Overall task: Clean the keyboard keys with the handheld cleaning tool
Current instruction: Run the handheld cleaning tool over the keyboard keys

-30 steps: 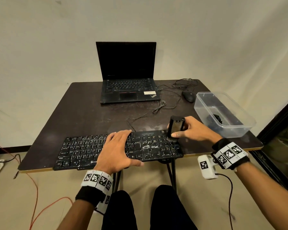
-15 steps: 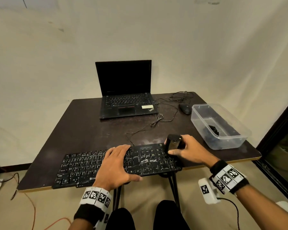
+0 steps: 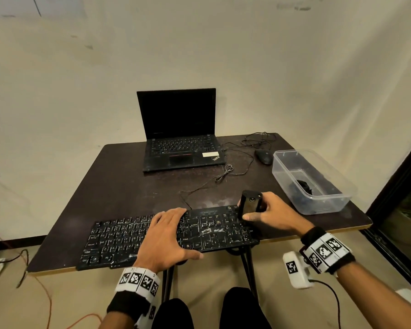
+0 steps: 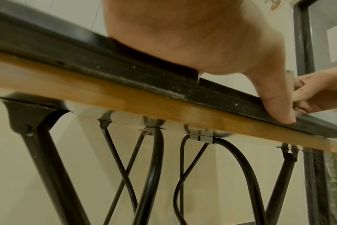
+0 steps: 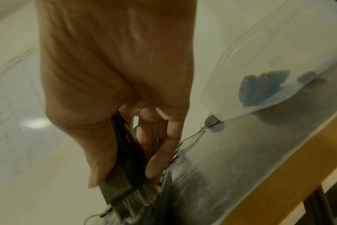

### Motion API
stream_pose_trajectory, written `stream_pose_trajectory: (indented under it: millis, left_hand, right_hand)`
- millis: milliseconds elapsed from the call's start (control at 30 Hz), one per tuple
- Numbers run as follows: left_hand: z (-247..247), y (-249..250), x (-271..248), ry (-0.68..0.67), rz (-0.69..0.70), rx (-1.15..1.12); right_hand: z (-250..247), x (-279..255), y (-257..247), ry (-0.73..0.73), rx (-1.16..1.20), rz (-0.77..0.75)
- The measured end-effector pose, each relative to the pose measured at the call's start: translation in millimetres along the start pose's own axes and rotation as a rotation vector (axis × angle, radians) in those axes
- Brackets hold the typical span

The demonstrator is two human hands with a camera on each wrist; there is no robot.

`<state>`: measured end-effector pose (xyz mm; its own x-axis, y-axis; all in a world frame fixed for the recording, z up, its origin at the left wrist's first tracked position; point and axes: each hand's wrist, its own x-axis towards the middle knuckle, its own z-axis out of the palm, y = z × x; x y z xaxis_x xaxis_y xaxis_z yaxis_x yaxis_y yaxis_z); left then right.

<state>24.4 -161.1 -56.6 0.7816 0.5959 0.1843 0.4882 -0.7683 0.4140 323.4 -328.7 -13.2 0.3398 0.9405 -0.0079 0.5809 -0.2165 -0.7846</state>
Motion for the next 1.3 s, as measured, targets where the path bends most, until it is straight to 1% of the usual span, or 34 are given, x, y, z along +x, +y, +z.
stream_pose_trajectory:
  millis: [33, 67, 167, 200, 300, 333, 433, 467, 567, 600, 700, 733, 800, 833, 900, 933, 1067, 1167, 1200, 1300]
  left_hand:
    - [0, 0, 0, -0.001, -0.001, -0.004]
    - [0, 0, 0, -0.002, -0.005, -0.007]
    - [1, -1, 0, 0.004, 0.002, -0.001]
    - [1, -1, 0, 0.005, 0.006, 0.001]
    - [0, -2, 1, 0.008, 0.008, -0.008]
    - [-1, -2, 0, 0.009, 0.010, -0.006]
    - [-1, -1, 0, 0.012, 0.010, 0.002]
    - [0, 0, 0, 0.009, 0.011, 0.000]
    - [1, -2, 2, 0.007, 0.013, 0.007]
    - [1, -3, 2, 0.004, 0.014, 0.019]
    - [5, -6, 3, 0.002, 0.015, 0.033]
    - [5, -6, 4, 0.001, 0.015, 0.034]
    - [6, -6, 4, 0.003, 0.018, 0.039]
    - [6, -7, 4, 0.004, 0.020, 0.042]
    - [7, -8, 4, 0.011, 0.024, 0.041]
    - [7, -8, 4, 0.012, 0.023, 0.040]
    - [8, -8, 6, 0.015, 0.022, 0.036]
    - [6, -6, 4, 0.016, 0.012, 0.017]
    - [5, -5, 3, 0.018, 0.014, 0.014]
    - [4, -4, 3, 0.021, 0.015, 0.007]
  right_hand:
    - [-2, -2, -2, -0.060, 0.024, -0.001]
    - [-4, -2, -1, -0.084, 0.034, 0.002]
    - [-7, 3, 5, 0.017, -0.014, 0.005]
    - [-8, 3, 4, 0.014, -0.020, 0.013]
    - [-13, 3, -3, -0.168, 0.008, 0.016]
    - [-15, 5, -2, -0.167, -0.007, 0.029]
    - [-15, 10, 4, -0.075, -0.056, 0.039]
    - [-14, 9, 3, -0.077, -0.053, 0.037]
    - [-17, 6, -4, -0.195, -0.028, 0.015]
    - [-17, 7, -2, -0.191, -0.022, 0.015]
    - [-17, 6, -1, -0.112, -0.021, 0.021]
    - [-16, 5, -3, -0.115, -0.032, 0.028]
    - [-15, 5, -7, -0.190, -0.047, 0.033]
    - [-15, 6, -7, -0.199, -0.045, 0.037]
    - [-15, 6, -5, -0.118, -0.050, 0.040]
    - [-15, 5, -6, -0.100, -0.051, 0.029]
    - [-17, -2, -11, -0.191, -0.018, 0.000]
    - [-17, -1, -6, -0.107, -0.026, -0.004]
    - [-16, -3, -7, -0.109, -0.042, -0.003]
    - [-14, -8, -12, -0.180, -0.065, 0.006]
